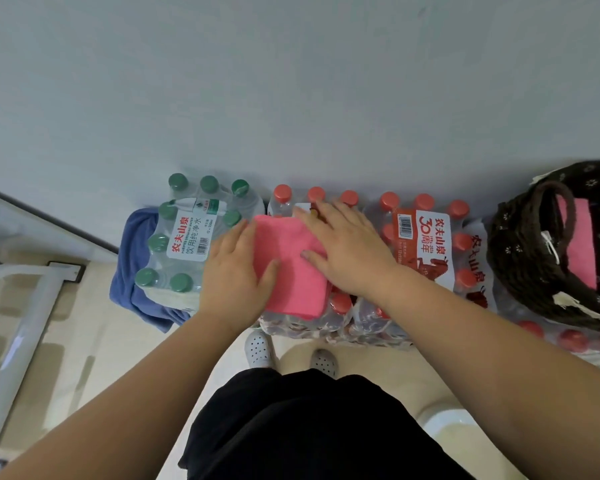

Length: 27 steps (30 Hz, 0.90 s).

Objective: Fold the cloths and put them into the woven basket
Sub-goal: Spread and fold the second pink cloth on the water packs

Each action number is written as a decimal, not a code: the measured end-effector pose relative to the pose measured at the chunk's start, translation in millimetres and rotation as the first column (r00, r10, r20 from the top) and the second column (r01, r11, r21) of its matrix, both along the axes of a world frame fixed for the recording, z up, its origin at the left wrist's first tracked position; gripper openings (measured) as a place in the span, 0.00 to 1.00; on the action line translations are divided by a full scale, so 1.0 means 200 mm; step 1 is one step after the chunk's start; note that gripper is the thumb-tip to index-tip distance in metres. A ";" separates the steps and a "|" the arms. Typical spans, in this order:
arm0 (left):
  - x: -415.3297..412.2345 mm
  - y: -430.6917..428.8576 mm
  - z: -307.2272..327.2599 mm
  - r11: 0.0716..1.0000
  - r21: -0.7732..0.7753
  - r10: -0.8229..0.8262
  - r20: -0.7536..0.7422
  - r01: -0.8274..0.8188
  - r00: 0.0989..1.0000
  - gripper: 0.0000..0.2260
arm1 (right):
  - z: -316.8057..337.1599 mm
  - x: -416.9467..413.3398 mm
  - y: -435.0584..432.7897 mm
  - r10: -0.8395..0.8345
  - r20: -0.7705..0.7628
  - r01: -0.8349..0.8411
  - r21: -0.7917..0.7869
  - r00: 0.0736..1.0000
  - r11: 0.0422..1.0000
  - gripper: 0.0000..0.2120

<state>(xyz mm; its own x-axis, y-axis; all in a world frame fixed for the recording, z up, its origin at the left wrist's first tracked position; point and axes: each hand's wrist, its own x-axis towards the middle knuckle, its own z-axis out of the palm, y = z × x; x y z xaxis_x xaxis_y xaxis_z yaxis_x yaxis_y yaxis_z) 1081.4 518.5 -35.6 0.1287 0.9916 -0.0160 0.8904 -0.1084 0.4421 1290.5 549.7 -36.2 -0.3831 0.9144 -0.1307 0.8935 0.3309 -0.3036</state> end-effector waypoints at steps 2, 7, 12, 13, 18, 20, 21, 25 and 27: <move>-0.05 -0.01 0.00 0.997 -0.058 0.056 -0.004 -0.056 0.998 0.33 | -0.01 -0.07 0.04 0.170 0.013 -0.170 -0.017 0.985 0.985 0.32; -0.10 -0.01 -0.03 0.997 -0.074 0.029 -0.053 -0.033 0.998 0.35 | -0.08 -0.07 0.04 0.284 0.192 -0.271 -0.092 0.939 0.958 0.36; -0.06 0.03 -0.02 0.999 -0.040 -0.006 -0.097 0.002 0.995 0.36 | -0.07 -0.01 -0.05 0.120 0.254 -0.102 -0.082 0.960 0.991 0.41; -0.04 0.04 -0.02 0.999 -0.048 -0.016 -0.120 0.011 0.993 0.38 | -0.07 0.00 -0.07 0.058 0.278 -0.040 -0.069 0.959 0.997 0.43; 0.02 0.13 0.01 0.986 -0.163 -0.054 -0.243 0.014 0.969 0.32 | -0.03 0.03 -0.17 -0.135 0.431 0.165 -0.034 0.892 0.986 0.45; 0.04 0.16 0.05 0.975 -0.224 -0.051 -0.166 0.013 0.985 0.17 | 0.01 0.03 -0.20 -0.171 0.422 0.181 0.017 0.890 0.983 0.44; 0.05 0.19 0.07 0.967 -0.255 -0.051 -0.103 0.023 0.993 0.14 | 0.02 0.04 -0.20 -0.182 0.388 0.180 0.042 0.904 0.983 0.43; 0.04 0.33 0.12 0.912 -0.360 -0.196 0.039 0.197 0.980 0.08 | 0.06 0.05 -0.06 -0.010 0.092 0.004 0.060 0.996 0.998 0.37; 0.03 0.43 0.13 0.881 -0.376 -0.310 -0.001 0.287 0.951 0.12 | 0.10 0.05 0.08 0.112 0.064 -0.113 0.024 0.992 0.993 0.41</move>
